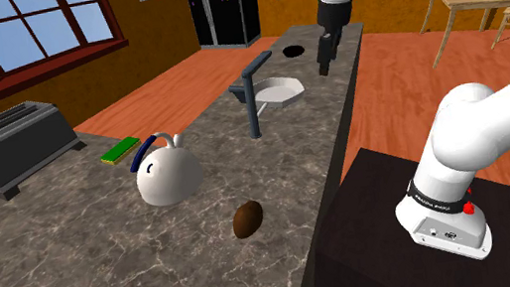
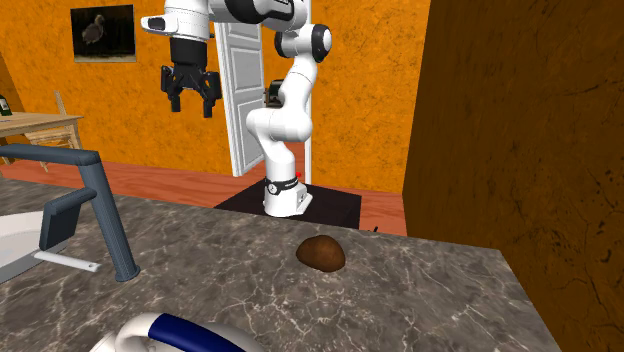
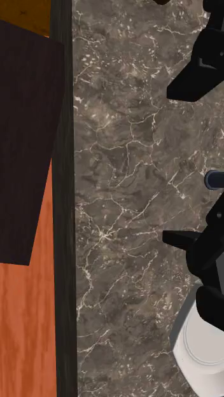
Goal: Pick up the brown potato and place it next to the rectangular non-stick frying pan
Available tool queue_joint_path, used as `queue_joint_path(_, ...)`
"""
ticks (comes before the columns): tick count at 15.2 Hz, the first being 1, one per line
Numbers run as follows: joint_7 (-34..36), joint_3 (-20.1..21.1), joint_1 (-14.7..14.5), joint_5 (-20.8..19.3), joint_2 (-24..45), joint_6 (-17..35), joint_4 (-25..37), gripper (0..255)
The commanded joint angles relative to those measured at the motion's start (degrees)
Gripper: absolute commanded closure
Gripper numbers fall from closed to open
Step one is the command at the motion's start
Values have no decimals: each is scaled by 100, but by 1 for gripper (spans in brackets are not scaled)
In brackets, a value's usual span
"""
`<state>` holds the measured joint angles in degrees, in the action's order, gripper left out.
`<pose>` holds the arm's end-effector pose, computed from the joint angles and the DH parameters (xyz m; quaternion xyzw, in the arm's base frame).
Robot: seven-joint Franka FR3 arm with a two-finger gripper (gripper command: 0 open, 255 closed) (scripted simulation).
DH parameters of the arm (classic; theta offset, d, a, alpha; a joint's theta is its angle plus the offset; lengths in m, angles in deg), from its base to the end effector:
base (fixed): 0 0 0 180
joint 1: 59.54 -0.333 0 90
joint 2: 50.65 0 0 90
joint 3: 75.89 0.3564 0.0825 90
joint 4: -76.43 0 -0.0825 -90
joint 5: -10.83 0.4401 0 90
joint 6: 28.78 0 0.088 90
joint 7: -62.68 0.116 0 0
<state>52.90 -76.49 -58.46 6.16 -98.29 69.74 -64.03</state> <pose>0.3346 -0.0189 0.5884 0.9952 0.0760 0.0458 0.0414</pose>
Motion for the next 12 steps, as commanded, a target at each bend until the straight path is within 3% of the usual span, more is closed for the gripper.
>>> queue_joint_path(1,0,0,0,0,0,0,0,0)
queue_joint_path(12,-1837,-243,-1244,591,1403,1794,-316,0)
